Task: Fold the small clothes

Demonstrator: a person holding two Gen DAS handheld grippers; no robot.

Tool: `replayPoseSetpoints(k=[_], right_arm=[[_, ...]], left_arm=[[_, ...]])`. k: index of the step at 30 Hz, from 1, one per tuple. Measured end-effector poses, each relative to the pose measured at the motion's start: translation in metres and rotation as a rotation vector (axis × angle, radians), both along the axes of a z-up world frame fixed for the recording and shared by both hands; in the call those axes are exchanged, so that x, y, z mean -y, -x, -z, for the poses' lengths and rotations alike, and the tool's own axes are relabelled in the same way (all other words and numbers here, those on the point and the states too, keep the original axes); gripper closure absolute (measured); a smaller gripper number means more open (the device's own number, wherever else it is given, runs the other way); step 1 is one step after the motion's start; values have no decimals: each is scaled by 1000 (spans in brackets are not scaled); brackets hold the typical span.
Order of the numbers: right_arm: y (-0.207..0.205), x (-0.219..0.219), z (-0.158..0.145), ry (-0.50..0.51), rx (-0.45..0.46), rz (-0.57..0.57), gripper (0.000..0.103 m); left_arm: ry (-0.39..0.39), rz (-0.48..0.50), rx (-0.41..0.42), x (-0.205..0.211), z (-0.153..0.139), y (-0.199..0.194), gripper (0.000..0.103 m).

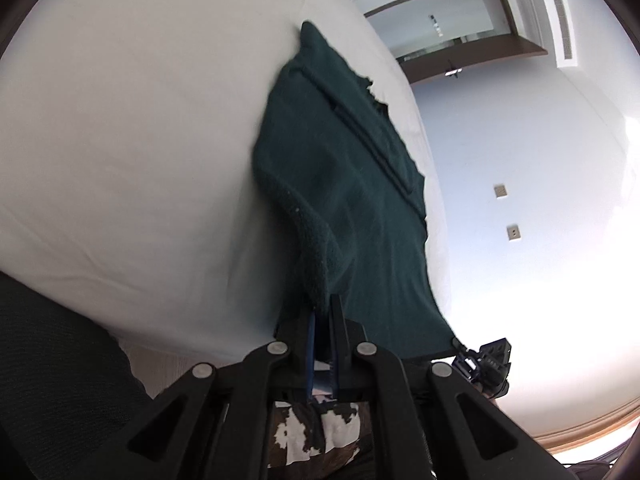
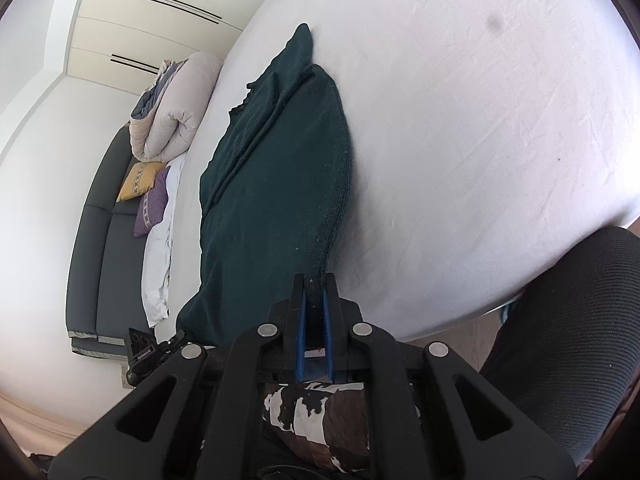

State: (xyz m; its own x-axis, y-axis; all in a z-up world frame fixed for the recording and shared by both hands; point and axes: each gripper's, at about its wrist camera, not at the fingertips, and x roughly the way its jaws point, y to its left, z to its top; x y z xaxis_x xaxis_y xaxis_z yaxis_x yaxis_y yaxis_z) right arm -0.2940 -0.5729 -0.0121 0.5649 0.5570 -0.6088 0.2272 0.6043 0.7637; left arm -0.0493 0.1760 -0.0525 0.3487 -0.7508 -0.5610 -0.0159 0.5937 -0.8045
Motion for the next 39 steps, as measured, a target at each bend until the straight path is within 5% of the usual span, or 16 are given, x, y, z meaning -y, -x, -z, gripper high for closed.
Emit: replayPoseSetpoints(k=[13,27,39], right_arm=[[-26,12,-70,11,147,85,97],[-124,15,-112,48,233,79,97],[-249,12,-103,112,219,63,97]], left_arm=[[198,-79,183,-14,-74,-50,98],[180,-127,198,6,-81,-137,98],[139,-120,177,40,-74,-231,98]])
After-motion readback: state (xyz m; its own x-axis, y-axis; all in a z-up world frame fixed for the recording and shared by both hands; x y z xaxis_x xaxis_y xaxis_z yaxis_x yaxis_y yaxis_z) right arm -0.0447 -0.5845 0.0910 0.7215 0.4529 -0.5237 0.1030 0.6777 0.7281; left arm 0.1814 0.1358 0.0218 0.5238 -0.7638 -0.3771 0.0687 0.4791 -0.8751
